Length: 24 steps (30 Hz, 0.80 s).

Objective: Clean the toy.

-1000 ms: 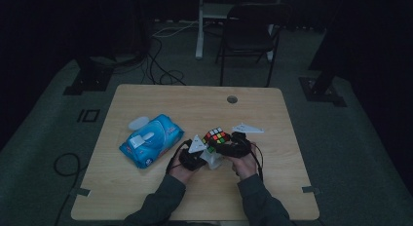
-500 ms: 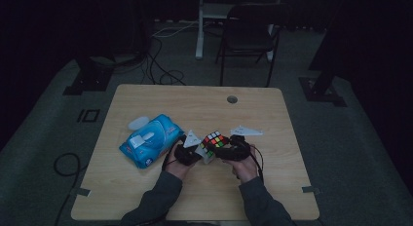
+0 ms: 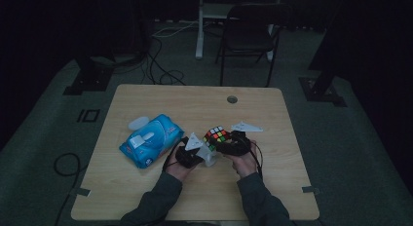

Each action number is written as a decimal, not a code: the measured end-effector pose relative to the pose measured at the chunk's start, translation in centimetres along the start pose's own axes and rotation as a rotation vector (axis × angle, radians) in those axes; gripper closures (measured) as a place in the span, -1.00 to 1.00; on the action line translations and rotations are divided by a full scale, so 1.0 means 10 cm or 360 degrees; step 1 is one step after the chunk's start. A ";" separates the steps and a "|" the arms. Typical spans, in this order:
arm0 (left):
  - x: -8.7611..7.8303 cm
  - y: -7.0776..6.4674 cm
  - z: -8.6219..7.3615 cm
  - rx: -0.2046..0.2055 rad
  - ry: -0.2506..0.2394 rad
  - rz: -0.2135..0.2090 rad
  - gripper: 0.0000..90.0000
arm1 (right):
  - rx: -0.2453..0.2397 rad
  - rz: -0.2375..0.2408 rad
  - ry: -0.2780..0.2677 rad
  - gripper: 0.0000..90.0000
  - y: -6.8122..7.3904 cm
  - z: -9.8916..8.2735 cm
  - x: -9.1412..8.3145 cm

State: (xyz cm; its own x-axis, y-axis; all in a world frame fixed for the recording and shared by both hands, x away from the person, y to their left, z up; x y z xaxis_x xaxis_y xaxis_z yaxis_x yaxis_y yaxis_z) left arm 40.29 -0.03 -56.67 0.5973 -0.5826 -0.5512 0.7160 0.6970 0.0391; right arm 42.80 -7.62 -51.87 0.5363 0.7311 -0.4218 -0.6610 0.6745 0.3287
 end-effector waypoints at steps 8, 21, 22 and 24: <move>-0.07 0.14 -0.08 -0.0039 0.0012 0.0055 0.92 | -0.0034 -0.0102 0.0010 -0.25 -0.16 -0.01 -0.06; -0.13 0.28 -0.18 -0.0098 0.0015 0.0095 0.91 | -0.0074 -0.0208 0.0059 -0.25 -0.36 -0.16 -0.13; -0.13 0.29 -0.18 -0.0096 0.0018 0.0101 0.91 | -0.0074 -0.0214 0.0061 -0.25 -0.37 -0.17 -0.14; -0.14 0.30 -0.19 -0.0102 0.0020 0.0109 0.91 | -0.0072 -0.0226 0.0069 -0.25 -0.40 -0.19 -0.15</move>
State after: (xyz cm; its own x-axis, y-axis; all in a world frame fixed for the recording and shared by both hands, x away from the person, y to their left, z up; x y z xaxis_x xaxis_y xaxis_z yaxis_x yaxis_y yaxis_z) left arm 40.92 3.69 -57.33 0.6394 -0.5277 -0.5593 0.6487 0.7607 0.0238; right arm 43.63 -11.62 -54.16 0.6036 0.6228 -0.4979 -0.6037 0.7649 0.2249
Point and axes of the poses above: each handheld gripper's, and its own axes: x roughly forward along the jaws, z roughly out of its top, y roughly to its left, the point moved 10 cm from there along x, roughly forward along the jaws, and after that the axes turned 7 degrees about z, right-handed, at the moved point
